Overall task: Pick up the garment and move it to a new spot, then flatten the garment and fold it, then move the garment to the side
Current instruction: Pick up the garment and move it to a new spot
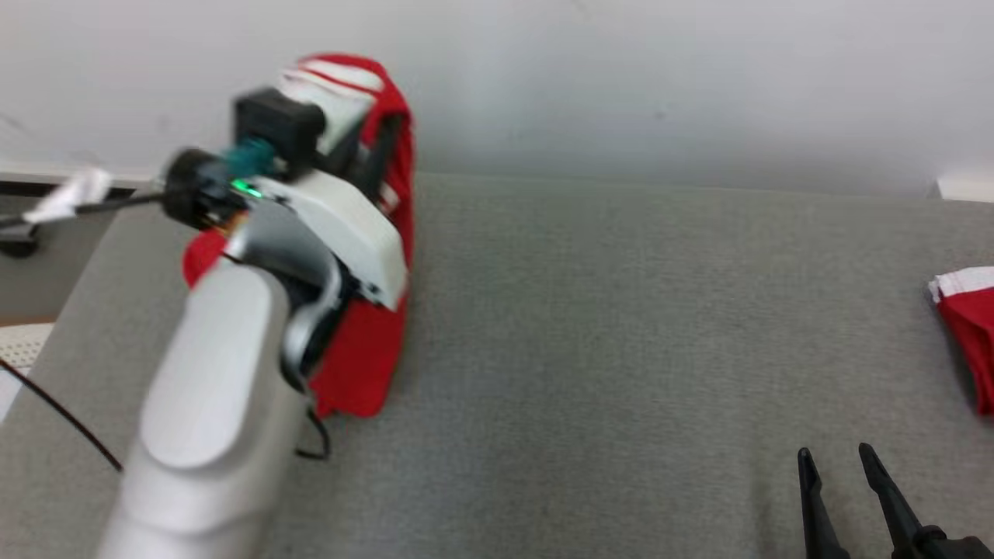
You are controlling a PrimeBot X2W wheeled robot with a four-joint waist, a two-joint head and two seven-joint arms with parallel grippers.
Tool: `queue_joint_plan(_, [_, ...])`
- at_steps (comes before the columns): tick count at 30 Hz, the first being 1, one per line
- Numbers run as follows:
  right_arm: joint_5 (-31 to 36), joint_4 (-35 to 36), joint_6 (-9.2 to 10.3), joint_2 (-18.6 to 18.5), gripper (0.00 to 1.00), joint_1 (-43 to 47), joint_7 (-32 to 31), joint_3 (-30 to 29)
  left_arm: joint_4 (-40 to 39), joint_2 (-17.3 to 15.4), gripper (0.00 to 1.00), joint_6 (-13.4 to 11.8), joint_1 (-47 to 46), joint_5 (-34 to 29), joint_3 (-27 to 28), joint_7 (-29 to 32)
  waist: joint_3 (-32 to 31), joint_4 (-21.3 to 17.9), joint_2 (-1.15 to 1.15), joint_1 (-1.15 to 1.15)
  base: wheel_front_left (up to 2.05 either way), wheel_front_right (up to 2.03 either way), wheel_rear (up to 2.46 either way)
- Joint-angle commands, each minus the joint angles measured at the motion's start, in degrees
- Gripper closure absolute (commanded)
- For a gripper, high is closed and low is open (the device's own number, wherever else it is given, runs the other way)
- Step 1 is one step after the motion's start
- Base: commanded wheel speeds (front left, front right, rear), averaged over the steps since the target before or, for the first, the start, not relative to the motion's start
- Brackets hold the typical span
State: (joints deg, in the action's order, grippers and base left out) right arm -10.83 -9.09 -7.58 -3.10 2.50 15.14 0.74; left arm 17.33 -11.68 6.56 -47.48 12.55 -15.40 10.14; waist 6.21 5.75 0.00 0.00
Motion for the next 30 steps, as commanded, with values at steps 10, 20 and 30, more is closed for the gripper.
queue_joint_plan(10, [-1.3,-0.6,0.18,0.2,0.00,-1.0,0.0,1.4,-3.9,7.8,1.00,0.9,14.2,6.5,-19.0,3.2,-0.7,-7.3,0.00,0.00,0.00,0.00,0.00])
queue_joint_plan(20, [-2.8,-1.8,0.18,0.2,0.00,-1.0,0.0,2.7,-1.2,8.8,1.00,1.0,15.2,14.7,-38.9,-1.0,-0.1,-11.6,0.00,0.00,0.00,0.00,0.00])
queue_joint_plan(30, [-3.3,-2.1,0.18,0.2,0.00,-0.9,0.0,2.3,-1.1,8.7,0.00,0.9,15.5,22.7,-46.5,-7.4,0.4,-12.2,0.00,0.00,0.00,0.00,0.00])
